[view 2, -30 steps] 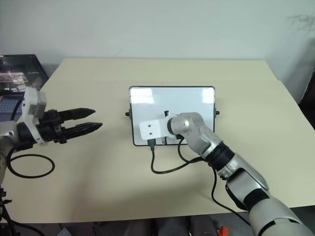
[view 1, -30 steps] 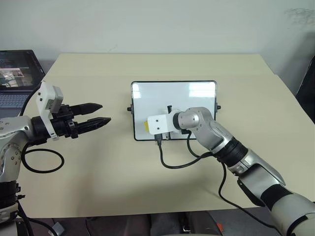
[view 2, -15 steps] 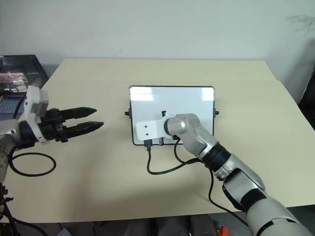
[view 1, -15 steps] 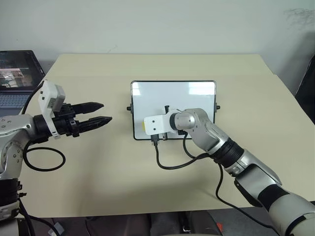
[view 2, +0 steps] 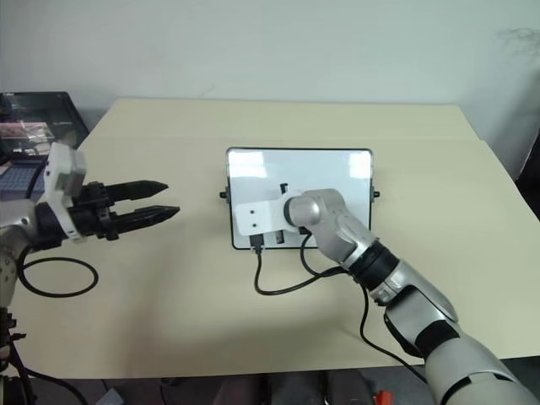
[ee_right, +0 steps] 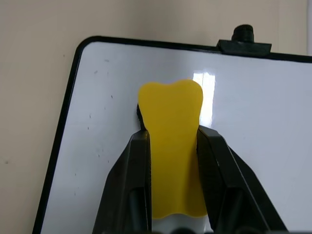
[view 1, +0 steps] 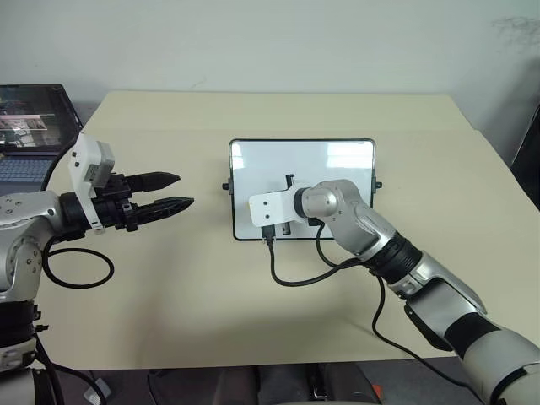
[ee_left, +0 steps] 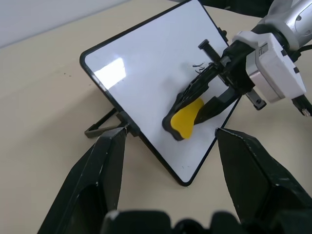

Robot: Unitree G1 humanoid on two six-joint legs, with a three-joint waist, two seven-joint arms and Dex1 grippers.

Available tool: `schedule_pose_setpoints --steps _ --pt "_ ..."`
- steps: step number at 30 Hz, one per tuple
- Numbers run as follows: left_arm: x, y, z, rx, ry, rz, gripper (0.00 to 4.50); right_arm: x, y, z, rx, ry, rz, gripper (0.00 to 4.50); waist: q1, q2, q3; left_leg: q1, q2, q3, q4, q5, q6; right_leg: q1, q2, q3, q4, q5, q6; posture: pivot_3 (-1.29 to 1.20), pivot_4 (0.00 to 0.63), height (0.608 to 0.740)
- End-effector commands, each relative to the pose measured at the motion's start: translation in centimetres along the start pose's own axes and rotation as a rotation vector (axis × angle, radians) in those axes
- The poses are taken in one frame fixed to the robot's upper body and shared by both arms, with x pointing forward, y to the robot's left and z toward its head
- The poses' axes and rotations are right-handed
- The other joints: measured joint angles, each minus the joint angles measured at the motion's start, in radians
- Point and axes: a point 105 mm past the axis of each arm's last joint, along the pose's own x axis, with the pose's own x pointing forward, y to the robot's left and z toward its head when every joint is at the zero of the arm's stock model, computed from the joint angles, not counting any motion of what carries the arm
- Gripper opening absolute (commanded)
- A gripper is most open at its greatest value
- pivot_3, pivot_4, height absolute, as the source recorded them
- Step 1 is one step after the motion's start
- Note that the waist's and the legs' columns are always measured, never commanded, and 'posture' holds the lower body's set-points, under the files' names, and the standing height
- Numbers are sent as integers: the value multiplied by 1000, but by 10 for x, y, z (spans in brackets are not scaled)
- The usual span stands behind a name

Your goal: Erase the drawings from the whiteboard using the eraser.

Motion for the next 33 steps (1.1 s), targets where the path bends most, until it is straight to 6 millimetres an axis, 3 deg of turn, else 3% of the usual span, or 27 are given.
schedule_pose_setpoints --steps 1,8,18,22,24,26,33 --pt "0 3 10 40 -17 -3 3143 -12 5 -36 44 108 3 961 1 0 0 0 0 0 0 0 0 0 0 0 0 0 0 0 150 740" --pt "3 3 10 41 -17 -13 3143 -26 18 -61 64 173 19 961 2 -1 -1 1 0 0 1 0 0 1 0 1 0 -2 5 0 150 740" --pt "4 2 11 45 -19 -18 3143 -30 16 -56 71 150 9 961 2 -1 -1 1 0 1 1 1 0 1 0 1 0 -2 5 0 150 740" --pt "3 1 11 43 -21 -20 3143 -45 -1 -14 216 -68 -22 961 2 -1 0 0 0 0 1 1 0 1 0 1 0 -2 5 0 150 740" --pt "1 0 10 42 -21 -19 3143 -60 -13 -7 269 -112 -65 961 -2 0 0 -1 0 0 1 0 0 -1 0 1 0 -2 4 0 150 740" --pt "0 -1 10 39 -19 -19 3143 -73 -24 -11 294 -111 -110 961 -3 0 0 -3 0 -2 1 0 0 -2 0 1 0 0 1 0 150 740" --pt "4 -3 4 27 -12 -25 3143 -109 -52 -53 365 31 -305 961 -4 0 1 -2 0 0 -1 0 0 -2 -1 0 -1 0 0 0 150 740"
